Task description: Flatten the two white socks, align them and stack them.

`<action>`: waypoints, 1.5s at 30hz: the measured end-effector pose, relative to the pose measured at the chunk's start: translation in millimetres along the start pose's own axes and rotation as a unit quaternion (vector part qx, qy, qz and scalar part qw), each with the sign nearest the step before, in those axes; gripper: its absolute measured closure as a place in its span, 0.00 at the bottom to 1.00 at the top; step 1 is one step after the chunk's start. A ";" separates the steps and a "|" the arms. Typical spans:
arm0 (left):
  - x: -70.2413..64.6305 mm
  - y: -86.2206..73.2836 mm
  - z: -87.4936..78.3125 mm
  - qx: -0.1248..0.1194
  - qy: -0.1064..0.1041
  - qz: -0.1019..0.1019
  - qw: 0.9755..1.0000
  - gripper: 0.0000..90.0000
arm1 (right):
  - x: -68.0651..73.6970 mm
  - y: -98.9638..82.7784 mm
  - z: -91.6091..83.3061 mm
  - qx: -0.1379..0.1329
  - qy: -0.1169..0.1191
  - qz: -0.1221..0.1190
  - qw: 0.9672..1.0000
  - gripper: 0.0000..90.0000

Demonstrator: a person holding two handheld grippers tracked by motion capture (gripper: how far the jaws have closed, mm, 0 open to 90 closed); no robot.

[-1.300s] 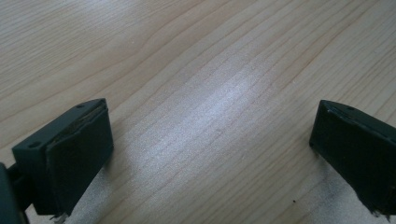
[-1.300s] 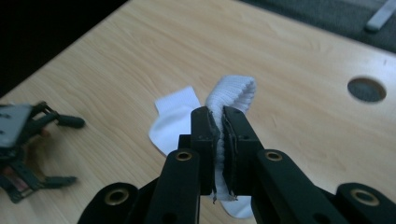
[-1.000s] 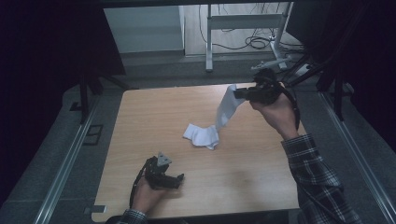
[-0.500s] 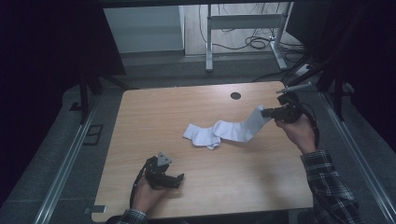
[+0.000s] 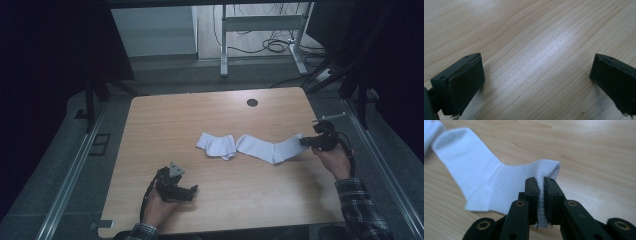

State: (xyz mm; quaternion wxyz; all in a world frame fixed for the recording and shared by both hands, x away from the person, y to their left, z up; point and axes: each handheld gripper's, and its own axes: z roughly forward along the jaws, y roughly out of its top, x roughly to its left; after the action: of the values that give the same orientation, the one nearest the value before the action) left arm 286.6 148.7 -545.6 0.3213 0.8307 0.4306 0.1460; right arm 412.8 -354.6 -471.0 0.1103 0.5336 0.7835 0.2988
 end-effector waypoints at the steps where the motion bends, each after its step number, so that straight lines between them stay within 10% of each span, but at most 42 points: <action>1: 0.0 0.5 0.5 0.000 0.000 0.000 1.000 0.00 | -2.8 -3.9 2.7 0.002 -0.001 -0.001 1.000 0.88; 10: 2.4 16.2 3.7 0.008 0.002 -0.026 1.000 0.16 | -10.0 -25.6 6.4 -0.019 -0.017 -0.013 1.000 0.67; 23: -22.6 80.0 20.5 -0.038 -0.033 0.011 0.999 0.42 | -15.2 -45.6 16.9 0.006 -0.038 -0.053 0.998 0.84; 35: -63.8 156.8 74.4 -0.035 -0.053 0.056 0.996 0.61 | -33.0 -43.7 1.0 -0.020 -0.045 -0.027 0.998 0.76; 45: -73.8 186.0 113.2 -0.019 -0.051 0.049 0.997 0.70 | -40.9 -47.3 -2.6 -0.032 -0.042 -0.011 0.999 0.71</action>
State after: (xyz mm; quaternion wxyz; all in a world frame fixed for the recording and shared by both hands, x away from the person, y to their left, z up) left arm 417.7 -35.9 -505.4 0.3510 0.8509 0.3695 0.1272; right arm 391.7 -404.4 -502.5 0.1635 0.5332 0.7739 0.3000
